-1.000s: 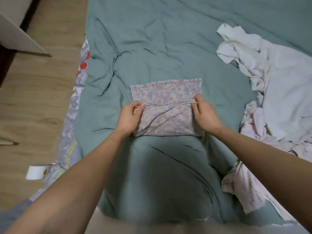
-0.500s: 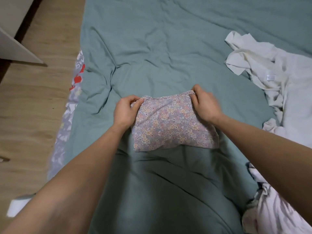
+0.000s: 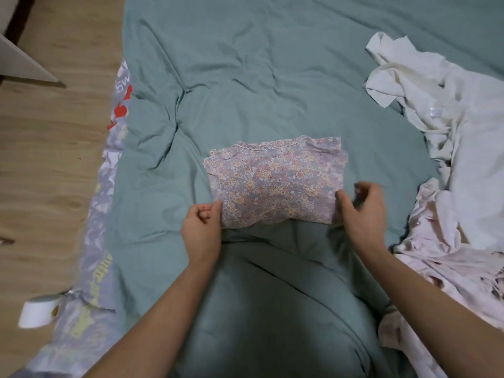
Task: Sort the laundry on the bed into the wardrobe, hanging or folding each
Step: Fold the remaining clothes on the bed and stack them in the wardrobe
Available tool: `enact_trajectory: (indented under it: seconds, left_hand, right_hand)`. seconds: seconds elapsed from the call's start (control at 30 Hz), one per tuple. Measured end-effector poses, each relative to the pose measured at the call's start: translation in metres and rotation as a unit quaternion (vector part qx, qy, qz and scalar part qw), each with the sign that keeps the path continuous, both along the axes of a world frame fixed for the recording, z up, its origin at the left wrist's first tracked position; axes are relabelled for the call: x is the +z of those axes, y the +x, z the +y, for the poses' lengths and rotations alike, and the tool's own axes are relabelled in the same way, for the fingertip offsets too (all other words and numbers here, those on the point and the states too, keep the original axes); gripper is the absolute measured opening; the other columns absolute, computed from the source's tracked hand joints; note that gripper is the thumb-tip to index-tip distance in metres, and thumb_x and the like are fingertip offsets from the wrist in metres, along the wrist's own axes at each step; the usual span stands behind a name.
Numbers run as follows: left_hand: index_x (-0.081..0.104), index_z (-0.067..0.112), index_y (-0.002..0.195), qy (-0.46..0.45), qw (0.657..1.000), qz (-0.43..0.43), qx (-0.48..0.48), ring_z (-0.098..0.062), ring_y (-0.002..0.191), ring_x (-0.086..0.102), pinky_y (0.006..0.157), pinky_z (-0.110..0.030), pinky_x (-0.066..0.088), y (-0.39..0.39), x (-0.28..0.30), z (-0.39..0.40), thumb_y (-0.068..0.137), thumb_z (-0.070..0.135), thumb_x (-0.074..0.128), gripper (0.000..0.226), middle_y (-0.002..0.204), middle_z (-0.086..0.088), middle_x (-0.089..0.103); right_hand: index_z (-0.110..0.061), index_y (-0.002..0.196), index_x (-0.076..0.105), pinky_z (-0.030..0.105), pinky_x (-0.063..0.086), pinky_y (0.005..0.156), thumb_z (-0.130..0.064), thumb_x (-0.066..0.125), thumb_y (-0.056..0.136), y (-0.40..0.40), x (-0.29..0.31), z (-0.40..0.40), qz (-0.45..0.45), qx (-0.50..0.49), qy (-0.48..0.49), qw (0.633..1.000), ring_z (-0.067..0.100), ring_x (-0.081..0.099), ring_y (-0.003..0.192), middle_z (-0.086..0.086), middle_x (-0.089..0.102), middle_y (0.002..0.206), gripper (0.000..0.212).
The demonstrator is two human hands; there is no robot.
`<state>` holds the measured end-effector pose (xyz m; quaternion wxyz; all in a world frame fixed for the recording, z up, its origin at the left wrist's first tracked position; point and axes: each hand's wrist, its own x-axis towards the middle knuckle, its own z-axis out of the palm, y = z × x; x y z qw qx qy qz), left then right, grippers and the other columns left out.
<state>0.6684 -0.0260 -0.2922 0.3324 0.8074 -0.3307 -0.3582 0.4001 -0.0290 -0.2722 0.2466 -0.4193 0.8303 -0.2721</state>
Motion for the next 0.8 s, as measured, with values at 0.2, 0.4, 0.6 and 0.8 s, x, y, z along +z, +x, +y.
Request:
enact_trajectory:
  seconds: [0.2,0.4,0.6,0.8]
  left_hand:
    - [0.060,0.013,0.084,0.022,1.000,0.000,0.005,-0.016,0.070,0.063,0.068,-0.027,0.047,-0.014,0.003,0.019,0.090,0.032,0.066,0.021,0.073,-0.001,0.062]
    - [0.044,0.014,0.081,0.004,0.976,0.212,0.056,-0.010,0.056,0.067,0.057,-0.020,0.056,-0.024,0.005,0.021,0.101,0.018,0.049,0.020,0.064,0.001,0.054]
    - [0.045,0.019,0.075,0.003,0.995,0.082,-0.047,-0.014,0.064,0.053,0.075,-0.035,0.053,0.002,-0.007,0.031,0.097,0.019,0.055,0.025,0.066,-0.006,0.050]
    - [0.055,0.016,0.095,0.069,0.991,-0.060,-0.094,-0.025,0.079,0.060,0.078,-0.034,0.049,-0.011,0.002,0.044,0.094,0.018,0.049,0.006,0.083,-0.004,0.061]
  right_hand:
    - [-0.010,0.076,0.063,0.035,0.046,0.069,-0.018,0.069,0.083,-0.004,0.003,0.023,-0.092,0.013,0.045,0.995,0.017,0.055,0.066,0.005,0.062,0.069,0.013]
    - [-0.007,0.078,0.053,0.027,0.048,0.053,-0.009,0.057,0.093,0.000,0.003,0.028,-0.207,-0.009,0.021,0.978,0.009,0.063,0.049,0.004,0.060,0.055,0.016]
    - [-0.007,0.081,0.050,0.013,0.043,0.053,-0.013,0.051,0.097,-0.026,0.005,0.024,-0.103,0.074,0.049,0.991,0.000,0.054,0.040,0.003,0.059,0.051,0.018]
    - [-0.007,0.090,0.055,0.035,0.048,0.079,-0.008,0.054,0.086,-0.029,0.005,0.011,-0.038,0.084,0.117,0.989,0.027,0.062,0.077,0.010,0.063,0.077,0.004]
